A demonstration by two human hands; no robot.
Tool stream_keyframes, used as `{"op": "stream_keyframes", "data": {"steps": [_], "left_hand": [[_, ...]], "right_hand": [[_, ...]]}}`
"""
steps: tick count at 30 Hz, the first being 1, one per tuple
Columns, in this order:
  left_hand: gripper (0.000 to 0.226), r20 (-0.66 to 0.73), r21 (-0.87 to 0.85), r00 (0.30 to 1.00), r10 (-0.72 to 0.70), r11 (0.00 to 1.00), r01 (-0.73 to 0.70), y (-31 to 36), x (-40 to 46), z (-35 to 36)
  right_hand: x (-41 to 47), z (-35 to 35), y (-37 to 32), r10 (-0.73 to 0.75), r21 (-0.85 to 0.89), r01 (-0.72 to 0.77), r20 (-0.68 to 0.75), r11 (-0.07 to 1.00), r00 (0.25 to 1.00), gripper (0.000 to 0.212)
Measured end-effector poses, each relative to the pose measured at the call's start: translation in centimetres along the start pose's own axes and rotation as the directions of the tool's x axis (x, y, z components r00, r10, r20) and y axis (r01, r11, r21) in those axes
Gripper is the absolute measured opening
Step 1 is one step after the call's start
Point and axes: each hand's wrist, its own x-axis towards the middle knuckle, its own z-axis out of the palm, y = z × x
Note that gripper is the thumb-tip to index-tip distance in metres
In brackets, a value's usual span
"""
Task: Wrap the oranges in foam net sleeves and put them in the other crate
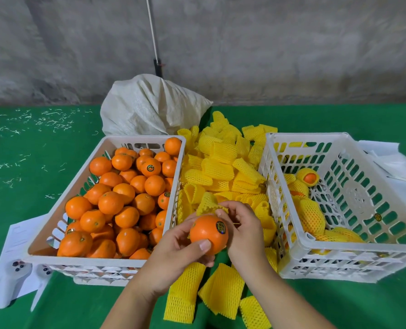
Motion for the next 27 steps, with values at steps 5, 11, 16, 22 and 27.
{"op": "stream_keyframes", "data": {"steps": [5, 11, 16, 22, 27], "left_hand": [[0.072, -0.293, 0.043, 0.955, 0.044, 0.999, -0.033, -0.5, 0.2, 0.7], [0.078, -0.418, 0.103, 0.892, 0.173, 0.984, -0.142, -0.9, 0.9, 1.2], [0.061, -0.43, 0.125, 0.881, 0.196, 0.98, -0.156, -1.0, 1.1, 1.8], [0.073, -0.14, -0.255, 0.985, 0.101, 0.958, -0.134, -1.2, 1.0, 1.1], [0.072, -0.263, 0.132, 0.95, 0.167, 0.982, -0.136, -1.1, 0.8, 1.3]], "right_hand": [[-0.8, -1.3, -0.9, -0.034, 0.035, 0.032, 0.04, 0.999, 0.999, 0.013], [-2.5, -0.8, -1.9, -0.14, -0.069, 0.152, 0.158, 0.986, 0.977, 0.016], [-3.2, -0.8, -2.4, -0.298, -0.078, 0.316, 0.182, 0.946, 0.937, 0.015], [-3.0, -1.0, -2.3, -0.383, -0.118, 0.41, 0.2, 0.904, 0.902, 0.038], [-1.6, -2.4, -2.4, -0.387, -0.196, 0.413, 0.158, 0.889, 0.908, 0.033]]}}
